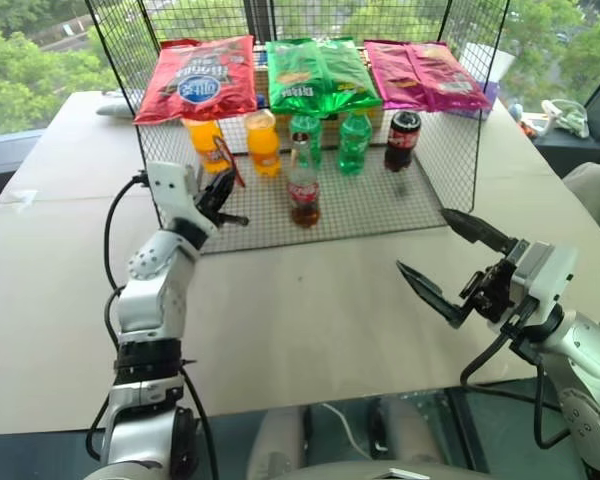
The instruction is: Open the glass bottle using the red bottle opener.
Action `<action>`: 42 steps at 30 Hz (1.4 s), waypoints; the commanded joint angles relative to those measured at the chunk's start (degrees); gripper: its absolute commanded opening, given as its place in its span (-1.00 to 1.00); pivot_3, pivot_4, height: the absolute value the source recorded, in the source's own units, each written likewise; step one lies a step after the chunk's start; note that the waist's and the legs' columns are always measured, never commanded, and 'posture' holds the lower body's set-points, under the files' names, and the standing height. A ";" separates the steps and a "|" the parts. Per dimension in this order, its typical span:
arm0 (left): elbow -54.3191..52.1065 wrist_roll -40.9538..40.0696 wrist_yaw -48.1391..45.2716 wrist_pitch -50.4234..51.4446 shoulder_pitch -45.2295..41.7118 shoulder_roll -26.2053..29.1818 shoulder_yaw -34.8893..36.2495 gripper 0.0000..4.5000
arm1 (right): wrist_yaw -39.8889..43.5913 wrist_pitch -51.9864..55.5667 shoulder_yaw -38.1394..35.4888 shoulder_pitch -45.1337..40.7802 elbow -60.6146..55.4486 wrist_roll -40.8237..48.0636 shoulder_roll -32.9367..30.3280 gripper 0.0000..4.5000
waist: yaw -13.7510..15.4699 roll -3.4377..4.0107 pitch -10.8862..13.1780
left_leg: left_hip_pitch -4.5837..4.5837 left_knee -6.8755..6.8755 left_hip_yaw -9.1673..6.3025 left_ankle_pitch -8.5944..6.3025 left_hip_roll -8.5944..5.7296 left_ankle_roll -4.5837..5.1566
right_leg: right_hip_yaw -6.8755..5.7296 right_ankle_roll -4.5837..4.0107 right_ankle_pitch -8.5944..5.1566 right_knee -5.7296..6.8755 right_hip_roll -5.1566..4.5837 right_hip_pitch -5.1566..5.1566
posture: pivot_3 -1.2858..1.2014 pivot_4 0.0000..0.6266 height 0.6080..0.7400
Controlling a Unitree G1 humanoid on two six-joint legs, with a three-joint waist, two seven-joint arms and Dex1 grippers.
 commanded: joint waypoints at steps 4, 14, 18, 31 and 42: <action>-1.30 1.23 2.06 -0.79 -0.77 0.55 1.28 0.13 | -0.01 0.19 -0.48 -0.72 -1.69 0.75 -0.69 1.00 | 0.01 0.00 0.00 | 0.00 0.00 0.00 0.00 0.00 0.00 | 0.00 0.00 0.00 0.00 0.00 0.00 | 0.03 -0.52 1.00; 4.17 3.62 2.04 -2.28 -5.81 0.62 0.55 0.13 | -0.20 0.78 -0.28 -1.10 -1.80 0.43 -0.61 1.00 | 0.05 -0.01 0.00 | 0.00 0.01 0.00 0.00 -0.01 0.00 | -0.01 0.01 0.01 0.00 0.00 0.01 | 0.03 -0.52 1.00; 7.95 4.23 1.09 -3.16 -8.61 0.92 0.41 0.13 | -0.59 0.73 -0.13 -1.13 -1.81 -0.21 -0.48 1.00 | 0.03 -0.01 0.00 | 0.00 0.01 0.00 0.00 -0.01 0.00 | -0.01 0.04 0.02 0.00 0.01 0.01 | 0.03 -0.52 1.00; 7.75 2.79 -2.04 -3.02 -8.82 0.96 0.42 -0.99 | -1.51 0.16 0.29 0.90 -2.73 -1.48 -0.03 1.00 | 0.02 -0.01 0.00 | -0.01 0.01 -0.01 0.00 -0.01 0.00 | -0.01 0.07 0.04 0.00 0.01 0.01 | 0.03 -0.52 1.00; 0.07 -3.49 -8.48 0.58 -4.31 4.48 2.66 -0.99 | -2.94 3.21 0.83 -0.45 -1.75 -3.01 -0.93 1.00 | -0.05 -0.01 0.00 | -0.01 0.01 0.00 0.00 0.00 0.00 | -0.01 0.03 0.02 0.00 0.00 0.00 | 0.03 -0.52 1.00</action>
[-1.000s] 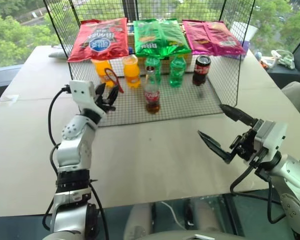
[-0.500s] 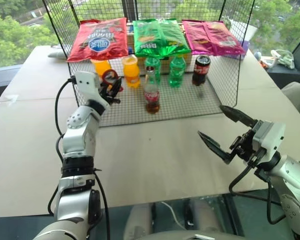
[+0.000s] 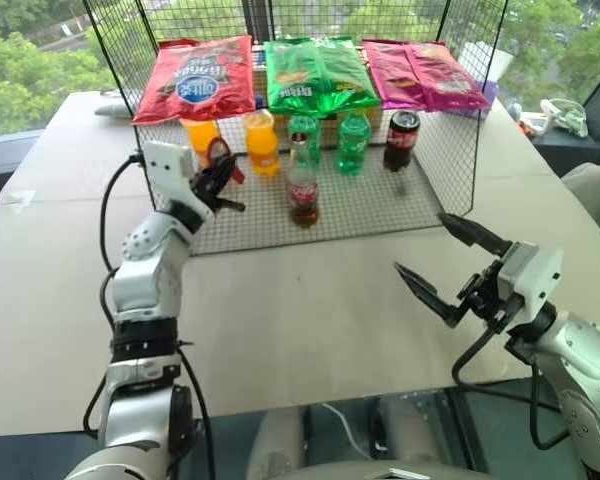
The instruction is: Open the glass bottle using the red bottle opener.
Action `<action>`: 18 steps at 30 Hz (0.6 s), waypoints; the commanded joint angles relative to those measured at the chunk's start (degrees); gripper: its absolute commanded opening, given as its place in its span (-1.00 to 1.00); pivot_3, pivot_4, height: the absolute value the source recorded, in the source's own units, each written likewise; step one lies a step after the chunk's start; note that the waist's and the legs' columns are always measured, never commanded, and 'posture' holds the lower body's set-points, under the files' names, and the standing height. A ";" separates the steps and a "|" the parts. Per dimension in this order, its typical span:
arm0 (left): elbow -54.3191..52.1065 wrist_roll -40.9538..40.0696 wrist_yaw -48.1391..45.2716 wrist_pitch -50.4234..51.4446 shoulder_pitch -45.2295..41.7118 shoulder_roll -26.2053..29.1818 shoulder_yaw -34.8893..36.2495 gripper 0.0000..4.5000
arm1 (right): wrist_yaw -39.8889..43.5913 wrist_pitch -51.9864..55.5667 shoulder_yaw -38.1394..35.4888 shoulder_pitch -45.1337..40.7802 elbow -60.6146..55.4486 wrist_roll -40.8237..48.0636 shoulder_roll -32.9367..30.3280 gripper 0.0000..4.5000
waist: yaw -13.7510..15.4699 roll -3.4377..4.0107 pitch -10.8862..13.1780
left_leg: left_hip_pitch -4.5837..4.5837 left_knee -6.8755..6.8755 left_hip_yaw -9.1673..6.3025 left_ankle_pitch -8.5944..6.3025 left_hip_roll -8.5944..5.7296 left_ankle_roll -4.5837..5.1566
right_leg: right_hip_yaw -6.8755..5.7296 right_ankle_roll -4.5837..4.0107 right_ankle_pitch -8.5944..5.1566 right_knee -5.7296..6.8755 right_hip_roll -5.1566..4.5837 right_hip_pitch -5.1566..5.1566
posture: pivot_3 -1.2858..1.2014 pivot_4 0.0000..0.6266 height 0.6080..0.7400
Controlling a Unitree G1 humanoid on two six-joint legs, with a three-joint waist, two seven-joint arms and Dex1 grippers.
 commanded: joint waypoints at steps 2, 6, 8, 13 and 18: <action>-5.14 -5.30 -3.40 2.31 0.80 1.77 2.64 -0.99 | -0.52 0.80 -0.20 -1.18 -1.56 -0.26 -0.49 1.00 | 0.03 0.00 0.00 | 0.00 0.00 0.00 0.00 0.00 0.00 | 0.00 -0.03 -0.01 0.00 0.00 0.00 | 0.03 -0.52 1.00; -8.41 -12.75 -7.17 8.19 3.01 3.31 4.83 -0.99 | -0.96 4.24 -0.30 -2.62 -1.63 -0.15 -1.45 1.00 | -0.09 0.00 0.00 | 0.02 0.00 0.02 0.00 0.01 0.00 | 0.01 -0.09 -0.05 0.01 0.00 0.00 | 0.03 -0.52 1.00; -10.76 -19.94 -8.69 14.87 4.84 4.24 6.93 -0.99 | -0.69 5.76 -0.52 -3.47 -1.72 1.26 -1.80 1.00 | -0.15 0.00 0.00 | 0.01 0.00 0.00 0.00 0.02 0.00 | 0.00 -0.09 -0.06 0.01 0.00 0.00 | 0.03 -0.52 1.00; -17.19 -42.14 -9.59 35.25 12.42 7.97 11.70 -0.99 | -1.87 12.47 -0.42 -4.89 -3.47 4.52 -2.83 1.00 | -0.92 0.00 0.01 | 0.02 0.00 -0.13 0.00 0.11 0.00 | 0.02 -0.09 -0.06 0.01 -0.02 -0.02 | 0.03 -0.52 1.00; -19.25 -55.35 -4.30 43.34 15.07 8.73 13.35 -0.99 | -1.88 17.96 -1.04 -6.11 -5.03 11.24 -2.98 1.00 | -0.83 -0.03 0.01 | 0.03 0.05 -0.28 0.00 0.08 0.00 | -0.03 -0.16 -0.12 0.04 -0.04 0.01 | 0.03 -0.52 1.00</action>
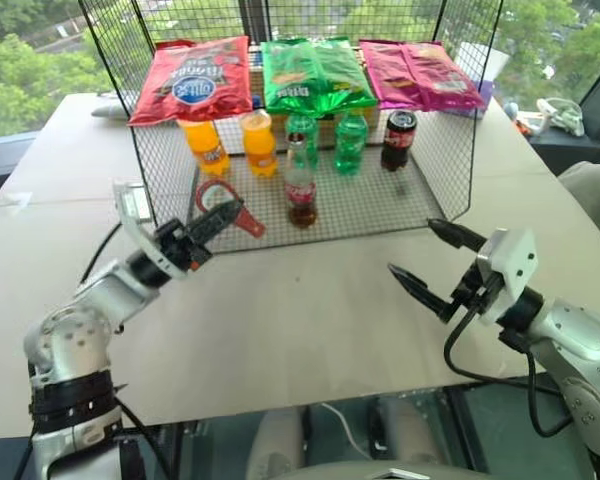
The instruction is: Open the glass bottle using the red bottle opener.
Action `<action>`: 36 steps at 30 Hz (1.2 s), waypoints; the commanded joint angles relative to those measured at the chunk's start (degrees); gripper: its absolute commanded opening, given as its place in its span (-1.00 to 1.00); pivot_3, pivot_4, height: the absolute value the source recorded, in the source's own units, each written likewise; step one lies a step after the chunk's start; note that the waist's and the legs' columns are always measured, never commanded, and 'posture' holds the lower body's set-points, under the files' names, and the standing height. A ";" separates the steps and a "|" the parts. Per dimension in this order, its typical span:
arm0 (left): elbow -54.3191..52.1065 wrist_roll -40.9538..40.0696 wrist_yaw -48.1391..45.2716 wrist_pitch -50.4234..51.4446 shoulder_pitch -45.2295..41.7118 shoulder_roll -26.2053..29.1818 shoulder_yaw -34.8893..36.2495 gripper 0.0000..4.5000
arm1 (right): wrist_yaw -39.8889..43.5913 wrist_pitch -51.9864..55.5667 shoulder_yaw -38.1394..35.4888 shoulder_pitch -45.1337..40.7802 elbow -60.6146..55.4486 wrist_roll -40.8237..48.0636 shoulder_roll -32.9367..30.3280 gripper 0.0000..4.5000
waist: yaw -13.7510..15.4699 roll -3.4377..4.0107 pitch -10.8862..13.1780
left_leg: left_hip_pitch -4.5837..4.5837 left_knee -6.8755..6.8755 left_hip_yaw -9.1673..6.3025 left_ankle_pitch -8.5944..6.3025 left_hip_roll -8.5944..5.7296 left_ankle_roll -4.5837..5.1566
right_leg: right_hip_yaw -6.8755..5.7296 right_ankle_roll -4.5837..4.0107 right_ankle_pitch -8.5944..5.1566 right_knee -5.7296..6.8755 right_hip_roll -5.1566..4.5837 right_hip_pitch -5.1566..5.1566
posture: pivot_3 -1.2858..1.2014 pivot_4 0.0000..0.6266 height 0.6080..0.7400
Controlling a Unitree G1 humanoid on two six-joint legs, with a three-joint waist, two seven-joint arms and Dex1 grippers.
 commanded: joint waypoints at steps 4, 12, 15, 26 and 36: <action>-4.51 -11.14 3.42 6.02 0.63 1.06 -1.04 -0.99 | -0.95 8.16 -1.85 -4.62 -2.07 15.72 0.57 1.00 | -0.39 0.00 0.00 | 0.02 0.02 0.04 0.00 -0.01 0.00 | 0.05 -0.01 0.00 0.00 0.00 0.00 | 0.03 -0.52 1.00; -7.41 -12.59 -0.94 8.32 -2.39 0.67 -9.03 -0.99 | -0.92 19.15 -1.16 -13.38 5.86 36.97 -1.38 1.00 | -0.46 -0.01 0.01 | 0.00 0.01 0.05 -0.01 -0.06 0.01 | 0.06 -0.04 0.00 0.00 -0.01 -0.01 | 0.03 -0.52 1.00; -7.32 -12.68 -2.40 7.81 -4.19 -0.15 -10.61 -0.99 | -1.95 21.83 0.03 -16.76 9.60 40.99 -0.54 1.00 | -0.46 -0.01 0.01 | 0.00 0.01 0.07 0.00 -0.06 0.01 | 0.06 -0.04 0.01 0.00 0.01 -0.01 | 0.03 -0.52 1.00; -8.05 -9.43 -6.95 6.87 -6.95 -1.49 -15.59 -0.99 | -4.13 28.69 3.91 -24.20 17.43 50.13 2.92 1.00 | -0.51 0.00 0.01 | -0.07 -0.03 0.11 -0.01 -0.08 0.02 | 0.09 -0.03 0.00 -0.02 0.03 -0.07 | 0.03 -0.52 1.00; -7.64 -6.71 -9.78 6.26 -8.35 -2.47 -17.87 -1.00 | 0.29 31.16 7.03 -26.41 19.32 46.63 2.79 0.27 | -0.50 0.00 0.01 | -0.09 -0.03 0.11 -0.01 -0.08 0.03 | 0.08 -0.03 0.00 -0.04 0.02 -0.07 | 0.03 -0.52 1.00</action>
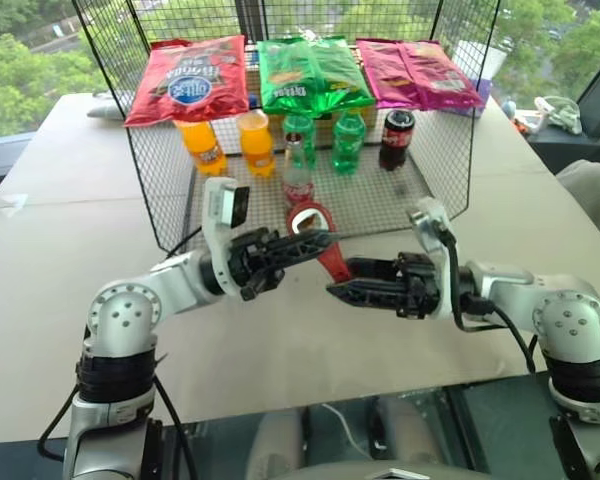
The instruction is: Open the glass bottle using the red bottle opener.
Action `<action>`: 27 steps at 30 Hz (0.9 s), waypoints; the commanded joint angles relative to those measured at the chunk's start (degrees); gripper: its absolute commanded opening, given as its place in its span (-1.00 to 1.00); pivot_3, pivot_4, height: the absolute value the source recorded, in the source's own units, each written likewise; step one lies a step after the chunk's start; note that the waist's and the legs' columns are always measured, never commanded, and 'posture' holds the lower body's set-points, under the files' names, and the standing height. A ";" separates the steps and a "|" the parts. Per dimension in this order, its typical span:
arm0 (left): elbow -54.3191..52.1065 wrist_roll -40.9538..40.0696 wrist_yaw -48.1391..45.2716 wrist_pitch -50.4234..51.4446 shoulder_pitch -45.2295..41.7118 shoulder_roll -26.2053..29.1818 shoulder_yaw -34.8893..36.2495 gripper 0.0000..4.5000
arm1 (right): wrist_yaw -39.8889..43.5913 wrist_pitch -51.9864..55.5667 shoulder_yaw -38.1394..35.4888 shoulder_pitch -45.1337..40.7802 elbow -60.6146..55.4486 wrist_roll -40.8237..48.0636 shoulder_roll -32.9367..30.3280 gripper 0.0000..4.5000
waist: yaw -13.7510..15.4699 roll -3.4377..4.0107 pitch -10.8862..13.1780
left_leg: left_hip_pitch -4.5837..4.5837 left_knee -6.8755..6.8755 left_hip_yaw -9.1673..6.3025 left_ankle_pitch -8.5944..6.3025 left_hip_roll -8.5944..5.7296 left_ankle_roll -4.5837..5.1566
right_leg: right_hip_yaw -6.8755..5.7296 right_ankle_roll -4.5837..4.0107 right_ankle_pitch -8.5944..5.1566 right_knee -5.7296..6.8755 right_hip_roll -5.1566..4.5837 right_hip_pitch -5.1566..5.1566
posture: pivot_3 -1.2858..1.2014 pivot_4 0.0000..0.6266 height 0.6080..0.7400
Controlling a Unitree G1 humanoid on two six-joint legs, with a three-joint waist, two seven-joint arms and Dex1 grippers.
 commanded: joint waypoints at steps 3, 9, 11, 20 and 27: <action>-1.48 0.97 -2.23 -0.93 -0.41 -0.10 -0.84 -1.00 | 2.23 -0.21 -0.33 -1.61 0.40 -1.32 0.30 0.27 | -0.01 0.00 0.00 | 0.00 0.00 0.00 0.00 0.00 0.00 | -0.01 0.00 0.00 0.00 0.01 0.00 | 0.03 -0.52 1.00; -1.18 2.46 -3.25 -1.12 -0.51 -0.55 -1.20 -1.00 | 3.05 0.02 -0.39 -2.15 0.70 -1.92 0.83 0.27 | 0.00 0.00 0.00 | -0.01 0.00 -0.03 0.00 0.00 0.00 | 0.00 0.00 0.00 0.00 0.00 -0.01 | 0.03 -0.52 1.00; -1.24 2.90 -3.56 -1.17 -0.52 -0.73 -1.25 -1.00 | 3.03 0.02 -0.24 -2.18 0.65 -2.21 1.12 0.15 | -0.01 0.00 0.00 | -0.01 0.00 -0.05 0.00 0.00 0.00 | -0.01 0.00 0.00 0.00 0.00 -0.01 | 0.03 -0.52 1.00; -2.04 5.82 -5.02 -2.43 0.04 -1.25 -2.24 -1.00 | 3.34 0.36 0.30 -2.16 0.52 -2.97 2.62 -0.98 | -0.02 0.01 0.01 | -0.02 0.00 -0.09 0.00 0.01 0.00 | 0.00 0.00 0.00 0.00 0.00 -0.02 | 0.03 -0.52 1.00; -1.47 8.42 -7.40 -4.68 0.32 -0.84 -1.25 -0.54 | 3.33 -0.02 -0.27 -2.32 0.10 -5.08 2.48 -1.00 | -0.02 0.02 0.02 | -0.02 -0.01 -0.10 0.00 0.01 0.00 | 0.00 0.00 0.00 -0.01 0.00 -0.02 | 0.03 -0.52 1.00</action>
